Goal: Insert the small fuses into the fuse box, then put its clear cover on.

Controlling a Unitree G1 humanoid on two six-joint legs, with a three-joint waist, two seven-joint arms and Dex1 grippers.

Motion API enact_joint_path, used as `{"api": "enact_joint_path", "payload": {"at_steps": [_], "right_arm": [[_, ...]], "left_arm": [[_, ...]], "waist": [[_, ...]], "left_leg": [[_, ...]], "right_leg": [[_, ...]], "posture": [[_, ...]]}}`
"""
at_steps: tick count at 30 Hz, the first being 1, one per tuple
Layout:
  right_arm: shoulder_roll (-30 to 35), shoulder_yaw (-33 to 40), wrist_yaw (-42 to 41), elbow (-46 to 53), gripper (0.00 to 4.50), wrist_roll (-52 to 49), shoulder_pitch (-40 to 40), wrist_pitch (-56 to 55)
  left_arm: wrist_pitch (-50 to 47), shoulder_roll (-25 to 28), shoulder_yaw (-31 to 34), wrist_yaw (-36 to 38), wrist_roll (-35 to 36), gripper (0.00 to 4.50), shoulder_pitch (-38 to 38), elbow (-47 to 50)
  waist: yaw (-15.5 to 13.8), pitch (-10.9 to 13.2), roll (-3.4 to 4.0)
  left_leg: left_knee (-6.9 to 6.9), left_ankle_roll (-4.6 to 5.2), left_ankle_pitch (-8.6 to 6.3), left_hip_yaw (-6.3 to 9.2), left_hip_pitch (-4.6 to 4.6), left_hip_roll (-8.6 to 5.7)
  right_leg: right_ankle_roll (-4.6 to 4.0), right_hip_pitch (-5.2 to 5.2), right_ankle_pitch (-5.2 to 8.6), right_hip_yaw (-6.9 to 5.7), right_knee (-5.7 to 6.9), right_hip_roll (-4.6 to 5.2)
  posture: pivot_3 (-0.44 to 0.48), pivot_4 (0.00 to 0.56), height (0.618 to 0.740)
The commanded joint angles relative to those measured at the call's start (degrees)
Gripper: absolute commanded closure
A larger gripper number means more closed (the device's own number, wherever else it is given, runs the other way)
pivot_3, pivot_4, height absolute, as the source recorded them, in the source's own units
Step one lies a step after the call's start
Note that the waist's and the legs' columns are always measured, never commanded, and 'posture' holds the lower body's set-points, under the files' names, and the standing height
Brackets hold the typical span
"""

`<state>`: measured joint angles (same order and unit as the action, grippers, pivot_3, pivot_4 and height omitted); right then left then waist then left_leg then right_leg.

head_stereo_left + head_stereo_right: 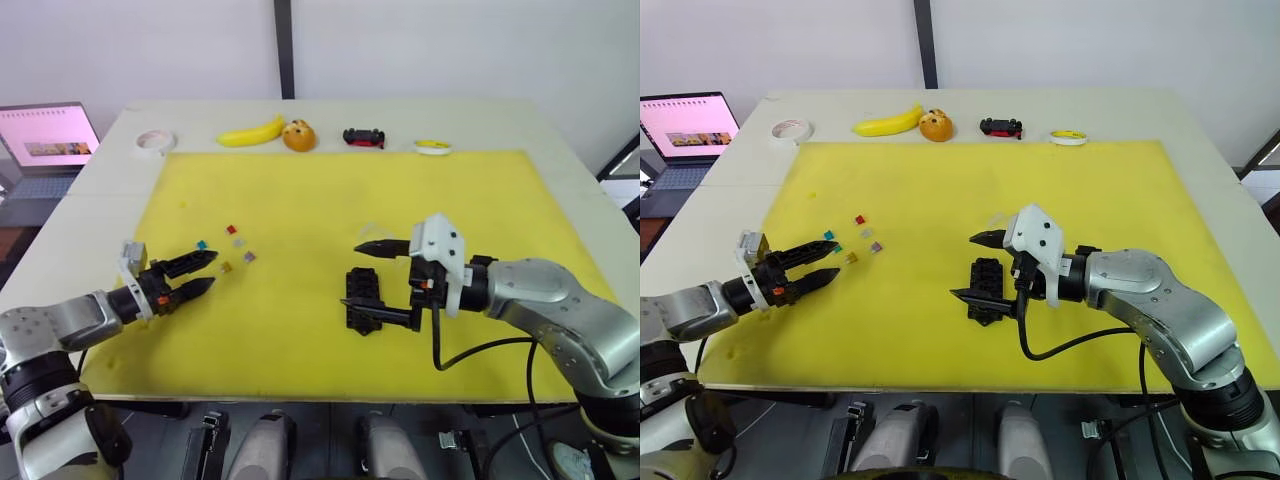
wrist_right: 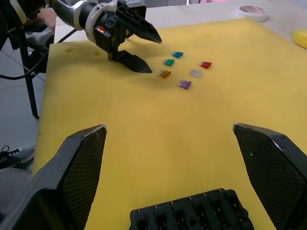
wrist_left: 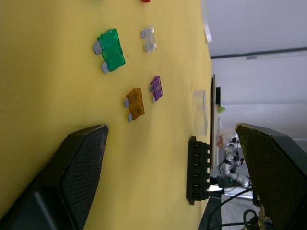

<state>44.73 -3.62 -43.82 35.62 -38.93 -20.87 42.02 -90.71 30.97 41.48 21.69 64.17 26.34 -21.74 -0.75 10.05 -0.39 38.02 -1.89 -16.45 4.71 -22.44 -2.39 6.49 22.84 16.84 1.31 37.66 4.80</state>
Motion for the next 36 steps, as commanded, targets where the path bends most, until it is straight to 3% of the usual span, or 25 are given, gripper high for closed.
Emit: {"api": "enact_joint_path", "payload": {"at_steps": [1, 19, 26, 36], "right_arm": [[-0.6, 1.2, 0.1, 0.7, 0.00, 0.1, -1.1, -0.7], [-1.1, 2.5, 1.0, 0.4, 0.00, -0.1, -1.0, -0.2], [-0.7, 3.7, 1.5, 1.6, 0.00, -1.3, -0.1, 1.0], [-0.1, 2.8, 1.0, 2.0, 0.00, 0.0, -0.1, 1.0]], "left_arm": [[0.6, -1.8, 0.4, -1.7, -0.9, 0.03, 1.0, -0.8], [0.6, -5.9, -0.6, -3.7, -3.3, 0.03, 2.7, -1.4], [0.3, -6.4, -4.0, -2.0, -4.9, 0.03, 1.9, 0.2], [2.0, -6.9, -4.0, 0.3, -7.3, 0.03, 4.4, -3.2]], "waist": [[-0.1, 0.0, 0.00], [-0.3, 0.0, 0.04], [-0.4, 0.0, 0.04], [-1.2, 0.0, 0.04]], "left_leg": [[0.00, -0.01, 0.00, 0.00, 0.00, -0.01], [0.01, -0.02, 0.02, 0.14, 0.04, -0.24], [0.01, -0.02, 0.03, 0.18, 0.05, -0.29], [0.01, -0.01, 0.03, 0.18, 0.04, -0.33]], "right_leg": [[0.00, -0.01, 0.00, -0.01, 0.00, 0.00], [0.01, -0.14, 0.00, -0.11, 0.00, 0.14], [0.01, -0.17, 0.00, -0.16, 0.00, 0.19], [0.01, -0.17, 0.01, -0.18, -0.01, 0.20]], "posture": [[0.000, 0.150, 0.740], [0.000, 0.150, 0.740], [0.000, 0.150, 0.740], [0.000, 0.150, 0.740]]}}
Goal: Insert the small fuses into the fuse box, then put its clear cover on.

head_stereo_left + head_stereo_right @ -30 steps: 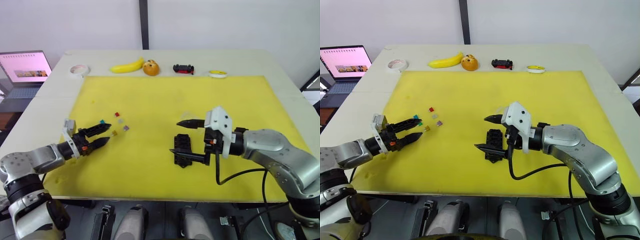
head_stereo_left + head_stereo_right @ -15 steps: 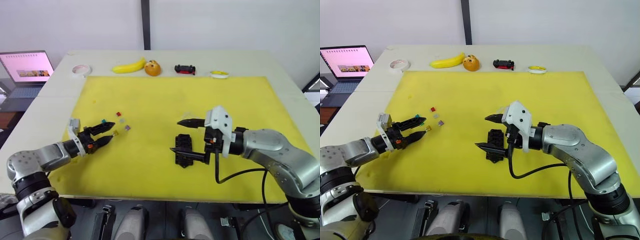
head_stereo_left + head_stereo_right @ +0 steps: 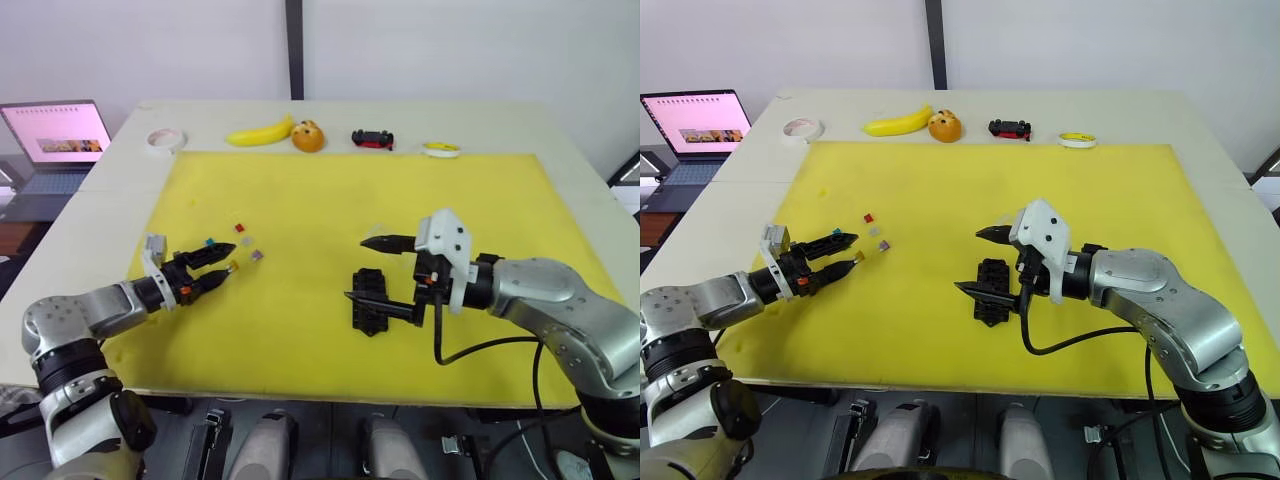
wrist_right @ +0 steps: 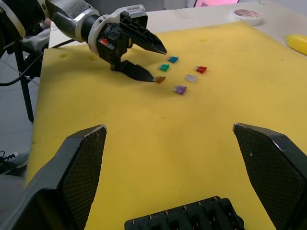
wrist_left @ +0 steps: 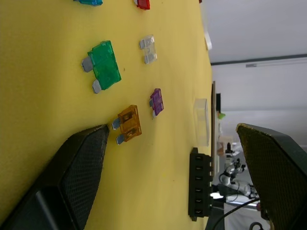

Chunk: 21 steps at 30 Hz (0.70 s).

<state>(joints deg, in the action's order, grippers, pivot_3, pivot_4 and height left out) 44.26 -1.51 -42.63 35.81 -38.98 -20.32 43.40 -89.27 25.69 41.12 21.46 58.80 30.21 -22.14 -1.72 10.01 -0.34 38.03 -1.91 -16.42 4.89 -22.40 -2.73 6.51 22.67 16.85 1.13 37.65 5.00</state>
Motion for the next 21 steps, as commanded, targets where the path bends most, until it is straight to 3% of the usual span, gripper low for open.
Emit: {"api": "enact_joint_path", "payload": {"at_steps": [1, 21], "right_arm": [[0.4, 0.7, -0.2, 1.9, 0.00, 0.0, -0.8, -0.3], [0.7, 1.5, -0.4, 1.8, 0.00, -0.3, -0.8, 0.0]], "left_arm": [[0.7, -1.6, -3.8, 0.8, -2.2, 0.03, 0.7, -3.0], [3.1, -2.8, -7.6, 4.7, -4.8, 0.03, 0.3, -1.2]], "waist": [[-0.5, 0.0, 0.00], [-0.7, 0.0, 0.00]], "left_leg": [[0.00, 0.00, 0.00, 0.00, 0.00, 0.00], [0.00, 0.14, 0.09, 0.22, 0.00, -0.41]], "right_leg": [[0.00, 0.00, 0.00, 0.00, -0.01, 0.00], [0.04, -0.16, 0.03, -0.12, -0.07, 0.33]], "posture": [[0.000, 0.150, 0.740], [0.000, 0.150, 0.740]]}}
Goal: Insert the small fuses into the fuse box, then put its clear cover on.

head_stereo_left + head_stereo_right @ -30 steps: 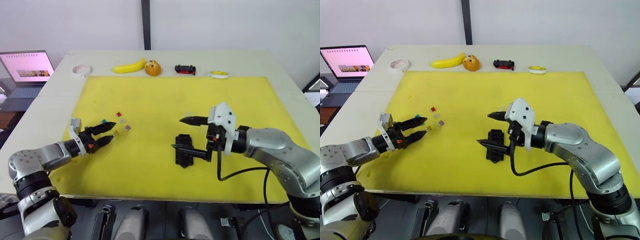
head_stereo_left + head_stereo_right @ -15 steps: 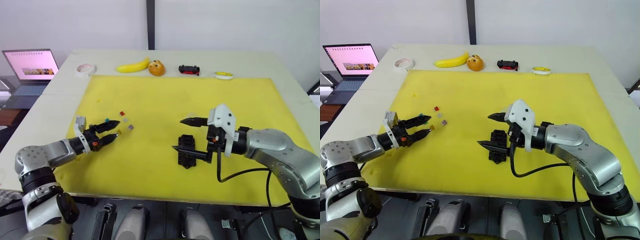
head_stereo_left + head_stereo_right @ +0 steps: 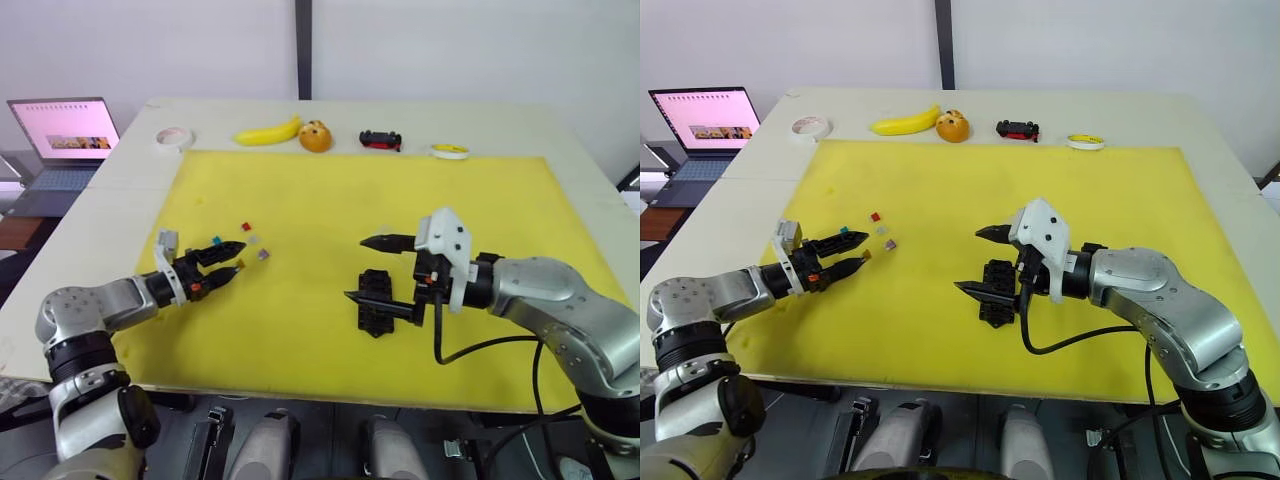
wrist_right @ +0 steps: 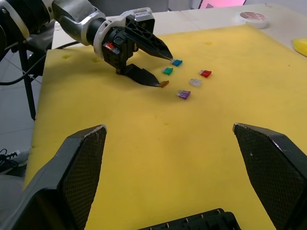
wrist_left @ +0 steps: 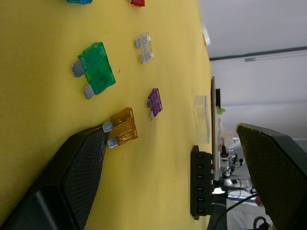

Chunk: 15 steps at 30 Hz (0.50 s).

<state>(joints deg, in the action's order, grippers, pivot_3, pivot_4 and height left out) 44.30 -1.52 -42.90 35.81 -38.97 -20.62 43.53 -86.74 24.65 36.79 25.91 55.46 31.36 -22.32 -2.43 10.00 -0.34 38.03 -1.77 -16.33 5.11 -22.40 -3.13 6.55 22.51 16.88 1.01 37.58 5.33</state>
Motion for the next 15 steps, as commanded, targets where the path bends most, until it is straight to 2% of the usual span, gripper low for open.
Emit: {"api": "enact_joint_path", "payload": {"at_steps": [1, 4, 5, 15], "right_arm": [[0.7, 1.5, -0.1, 1.9, 0.00, -0.3, -0.4, -0.1], [0.3, 1.7, 0.2, 1.8, 0.00, -0.2, -0.1, -0.3], [0.2, 1.8, 0.4, 1.8, 0.00, -0.3, 0.1, -0.3], [0.3, 2.3, 1.1, 1.7, 0.00, -1.1, 0.0, -0.1]], "left_arm": [[1.0, -1.8, -3.5, 0.6, -1.6, 0.03, -1.1, -0.8], [1.7, -1.9, -4.3, 1.4, -1.8, 0.82, -2.1, -0.3], [1.9, -2.0, -4.6, 1.4, -2.2, 1.26, -2.4, -0.3], [3.0, -3.0, -3.6, 1.0, -2.3, 1.26, -2.8, -0.7]], "waist": [[0.0, 0.0, 0.00], [0.1, 0.0, 0.00], [0.1, 0.0, 0.00], [0.1, 0.0, 0.00]], "left_leg": [[0.00, 0.01, 0.00, 0.00, 0.00, -0.01], [0.00, 0.03, 0.01, 0.00, 0.00, -0.03], [0.00, 0.03, 0.01, 0.00, 0.00, -0.03], [0.00, 0.11, -0.03, -0.01, -0.01, -0.05]], "right_leg": [[0.00, -0.01, 0.00, -0.01, 0.00, 0.02], [0.01, -0.01, 0.00, -0.01, -0.01, 0.04], [0.01, -0.01, 0.01, -0.01, -0.01, 0.04], [0.03, -0.03, 0.01, -0.02, -0.04, 0.08]], "posture": [[0.000, 0.150, 0.740], [0.000, 0.150, 0.740], [0.000, 0.150, 0.740], [0.000, 0.150, 0.740]]}}
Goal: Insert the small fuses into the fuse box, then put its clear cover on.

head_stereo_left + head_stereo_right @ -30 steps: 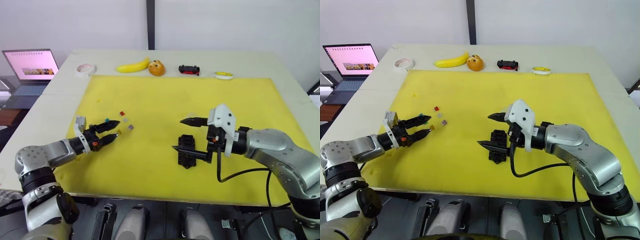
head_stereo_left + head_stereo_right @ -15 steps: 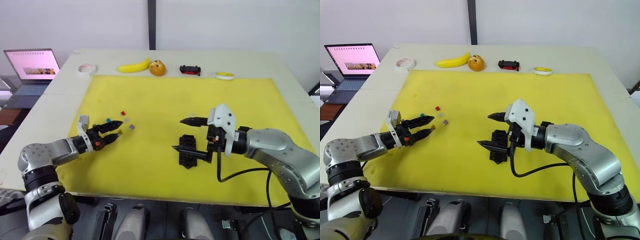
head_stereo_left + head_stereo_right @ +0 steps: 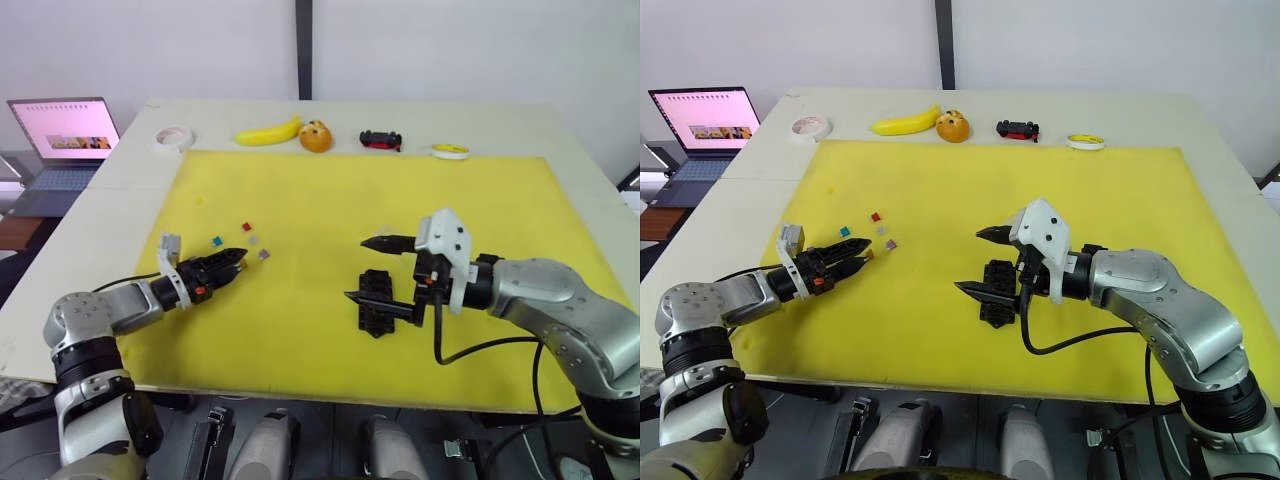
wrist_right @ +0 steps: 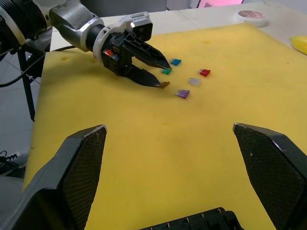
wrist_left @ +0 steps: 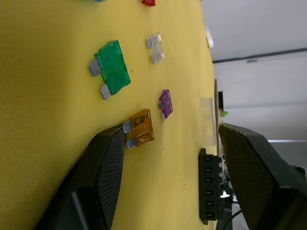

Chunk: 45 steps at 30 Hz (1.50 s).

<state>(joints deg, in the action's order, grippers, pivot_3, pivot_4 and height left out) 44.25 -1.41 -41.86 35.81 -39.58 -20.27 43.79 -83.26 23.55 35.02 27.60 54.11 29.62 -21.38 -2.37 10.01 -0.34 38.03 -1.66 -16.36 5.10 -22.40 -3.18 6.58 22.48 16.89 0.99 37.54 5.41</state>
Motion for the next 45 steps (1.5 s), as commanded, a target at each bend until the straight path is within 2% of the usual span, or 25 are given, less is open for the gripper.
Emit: {"api": "enact_joint_path", "payload": {"at_steps": [1, 25, 26, 27, 41, 45], "right_arm": [[0.6, 2.3, -0.2, 1.5, 0.00, -0.5, -0.5, -0.4], [2.1, 2.6, -1.4, 2.0, 0.00, -1.6, -0.4, 0.9], [2.1, 2.6, -1.3, 2.1, 0.00, -1.6, -0.4, 1.0], [2.2, 2.7, -1.3, 2.1, 0.00, -1.7, -0.3, 1.1], [2.4, 2.7, -1.1, 2.6, 0.00, -2.3, 0.1, 1.7], [2.5, 2.5, -1.4, 2.5, 0.00, -2.1, 0.2, 1.6]], "left_arm": [[0.0, -2.0, -2.5, -0.2, -1.0, 1.26, -1.5, -0.9], [-0.6, -3.5, -1.6, -1.6, -0.5, 1.26, -2.0, -0.9], [-0.7, -3.4, -1.6, -1.6, -0.4, 1.83, -2.0, -0.8], [-0.8, -3.3, -2.0, -1.6, -0.7, 2.06, -2.0, -0.7], [-1.3, -3.4, -1.6, -2.8, -0.6, 2.06, -2.3, -1.0], [-1.9, -2.5, -3.2, -1.4, -0.6, 2.06, -2.8, -0.2]], "waist": [[0.0, 0.0, 0.00], [0.0, 0.0, 0.00], [0.0, 0.0, 0.00], [0.0, 0.0, 0.00], [0.0, 0.0, -0.01], [0.1, 0.0, 0.00]], "left_leg": [[0.00, 0.00, 0.00, 0.00, 0.00, 0.00], [0.00, 0.03, -0.01, 0.03, 0.00, -0.04], [0.00, 0.03, -0.01, 0.03, 0.00, -0.04], [0.00, 0.03, -0.01, 0.03, 0.00, -0.04], [-0.01, 0.05, -0.02, 0.02, 0.00, -0.04], [-0.02, 0.06, -0.03, 0.02, 0.00, -0.04]], "right_leg": [[0.00, 0.00, 0.00, 0.00, 0.00, 0.01], [0.01, -0.08, 0.00, -0.06, -0.11, 0.06], [0.01, -0.08, 0.00, -0.06, -0.11, 0.06], [0.01, -0.08, 0.00, -0.06, -0.11, 0.06], [0.03, -0.09, 0.01, -0.06, -0.19, 0.07], [0.03, -0.09, 0.01, -0.06, -0.20, 0.07]], "posture": [[0.000, 0.150, 0.740], [0.000, 0.150, 0.740], [0.000, 0.150, 0.740], [0.000, 0.150, 0.740], [0.000, 0.150, 0.740], [0.000, 0.150, 0.740]]}}
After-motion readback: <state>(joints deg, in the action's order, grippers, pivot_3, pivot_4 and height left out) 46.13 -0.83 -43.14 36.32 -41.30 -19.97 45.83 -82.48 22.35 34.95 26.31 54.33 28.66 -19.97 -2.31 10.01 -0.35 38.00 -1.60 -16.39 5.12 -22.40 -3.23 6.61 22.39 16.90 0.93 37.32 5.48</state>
